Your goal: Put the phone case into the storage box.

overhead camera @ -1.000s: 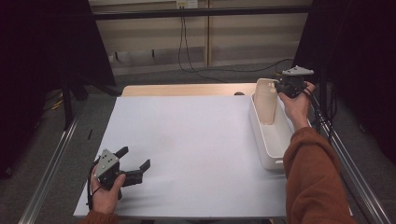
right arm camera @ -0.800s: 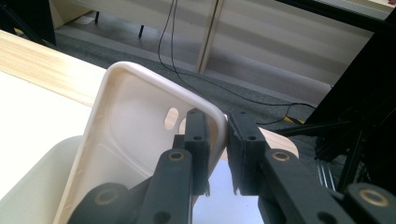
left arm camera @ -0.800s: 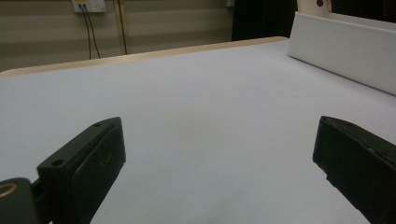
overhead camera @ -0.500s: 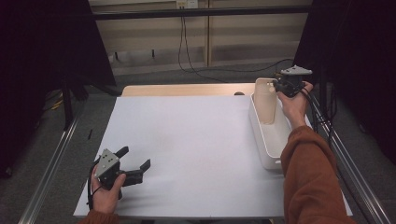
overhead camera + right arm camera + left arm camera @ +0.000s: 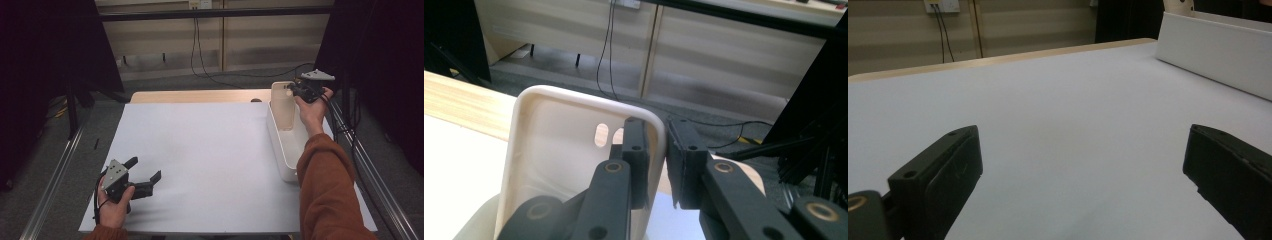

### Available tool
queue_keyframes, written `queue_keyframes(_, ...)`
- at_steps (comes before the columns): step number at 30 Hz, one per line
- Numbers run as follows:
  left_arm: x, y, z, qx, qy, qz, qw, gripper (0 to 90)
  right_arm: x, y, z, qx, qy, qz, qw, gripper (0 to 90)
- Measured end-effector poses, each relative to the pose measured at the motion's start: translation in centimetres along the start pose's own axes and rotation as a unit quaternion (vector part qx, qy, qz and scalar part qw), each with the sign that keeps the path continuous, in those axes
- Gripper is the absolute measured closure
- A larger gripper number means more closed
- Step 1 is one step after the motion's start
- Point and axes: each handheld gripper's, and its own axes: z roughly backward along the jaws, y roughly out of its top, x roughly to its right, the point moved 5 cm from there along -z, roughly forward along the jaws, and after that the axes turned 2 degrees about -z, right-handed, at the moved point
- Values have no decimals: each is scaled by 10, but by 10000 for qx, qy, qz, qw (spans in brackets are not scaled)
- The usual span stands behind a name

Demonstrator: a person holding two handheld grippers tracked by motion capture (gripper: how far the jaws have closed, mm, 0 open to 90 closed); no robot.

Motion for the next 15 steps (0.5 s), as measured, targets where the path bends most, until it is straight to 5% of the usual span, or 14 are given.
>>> queue_keyframes(5,0,0,1,16,12,9,10000,26,0,1,3,296,0,124,9995,799)
queue_keyframes(15,1,0,0,22,-10,10,10000,26,-1,-8,5,94,111,61,9999,773)
